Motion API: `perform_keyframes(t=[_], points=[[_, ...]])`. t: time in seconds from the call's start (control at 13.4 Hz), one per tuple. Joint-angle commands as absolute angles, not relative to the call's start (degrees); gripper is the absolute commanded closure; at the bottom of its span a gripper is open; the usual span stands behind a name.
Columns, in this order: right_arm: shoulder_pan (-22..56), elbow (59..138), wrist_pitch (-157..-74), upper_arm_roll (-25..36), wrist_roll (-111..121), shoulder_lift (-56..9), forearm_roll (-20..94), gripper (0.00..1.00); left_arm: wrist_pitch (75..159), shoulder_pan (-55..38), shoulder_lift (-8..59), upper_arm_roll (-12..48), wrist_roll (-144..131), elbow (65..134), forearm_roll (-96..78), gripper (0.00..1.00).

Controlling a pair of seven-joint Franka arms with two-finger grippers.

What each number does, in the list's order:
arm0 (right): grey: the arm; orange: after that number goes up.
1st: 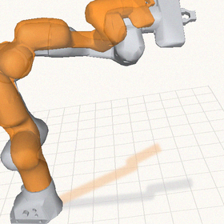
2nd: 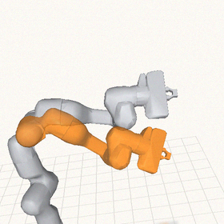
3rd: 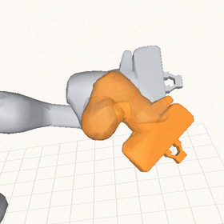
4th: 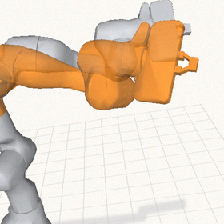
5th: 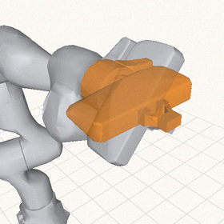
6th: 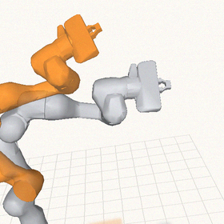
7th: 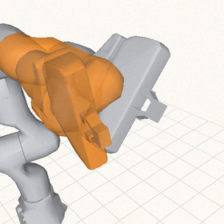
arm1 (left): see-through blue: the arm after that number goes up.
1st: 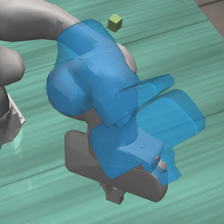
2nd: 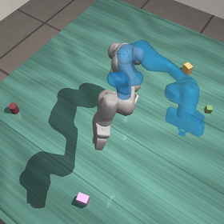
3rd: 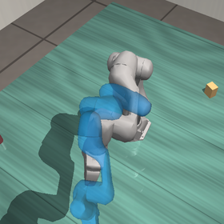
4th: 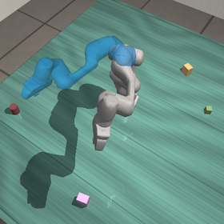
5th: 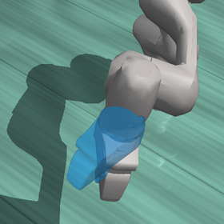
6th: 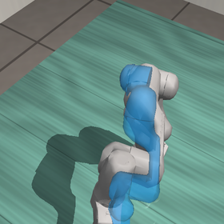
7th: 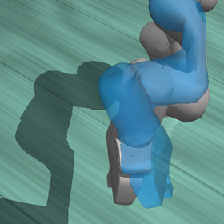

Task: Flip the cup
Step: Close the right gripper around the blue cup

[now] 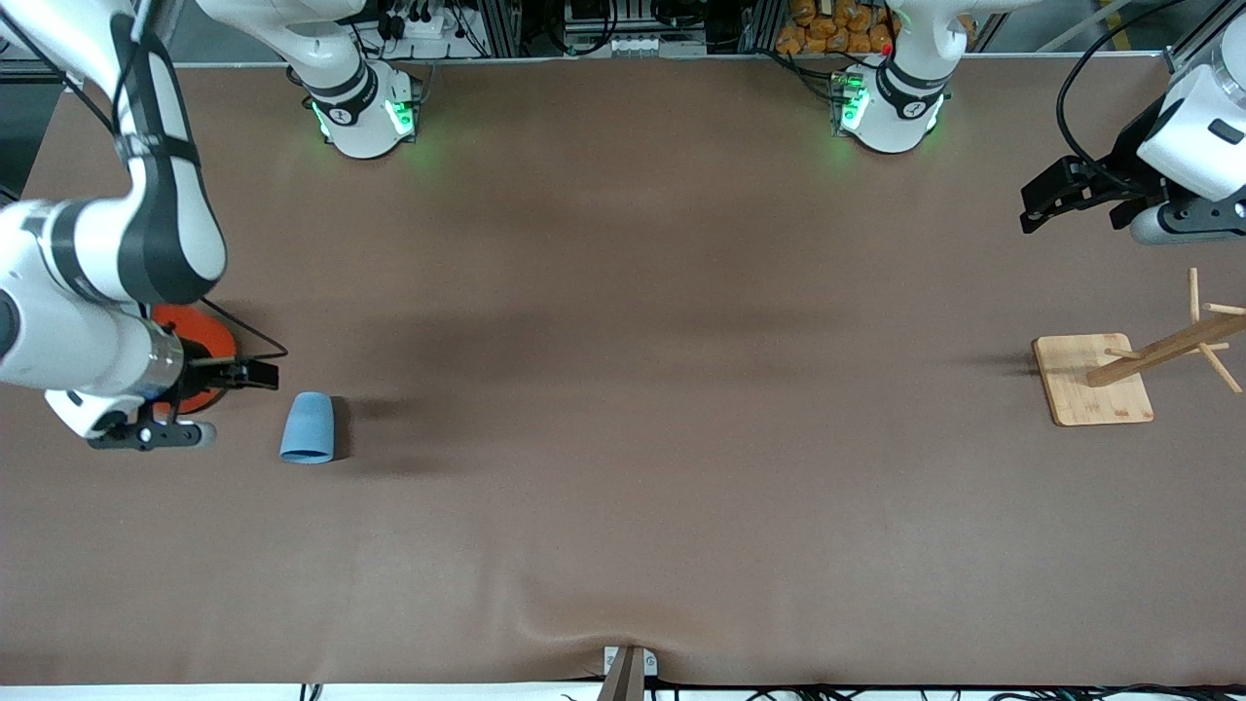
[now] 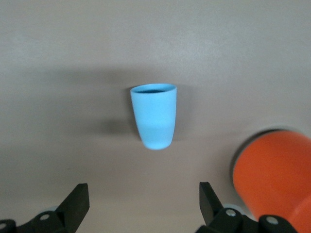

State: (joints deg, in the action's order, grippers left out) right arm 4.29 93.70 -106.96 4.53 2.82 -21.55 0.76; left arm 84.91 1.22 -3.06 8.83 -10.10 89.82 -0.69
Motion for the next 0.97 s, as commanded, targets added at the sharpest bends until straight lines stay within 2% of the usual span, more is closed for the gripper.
perform_keyframes(t=[0.0,0.15,0.6,0.9], points=[[3.6,96.48,-113.34,4.13,6.4,-23.46,0.35,0.0,84.2,1.32,-4.3,8.96,-10.02,90.52,0.43,0.0],[3.43,98.61,-119.33,4.13,12.79,-25.82,0.35,0.0,84.2,1.23,-4.39,8.79,-7.83,90.62,0.53,0.0],[3.16,98.61,-124.44,4.04,16.26,-32.6,0.97,0.0,84.2,1.5,-3.69,9.4,-7.74,90.09,0.44,0.0],[2.99,98.7,-133.76,3.96,18.28,-38.66,1.05,0.0,84.2,0.97,-2.46,9.49,-7.47,90.18,0.44,0.0]])
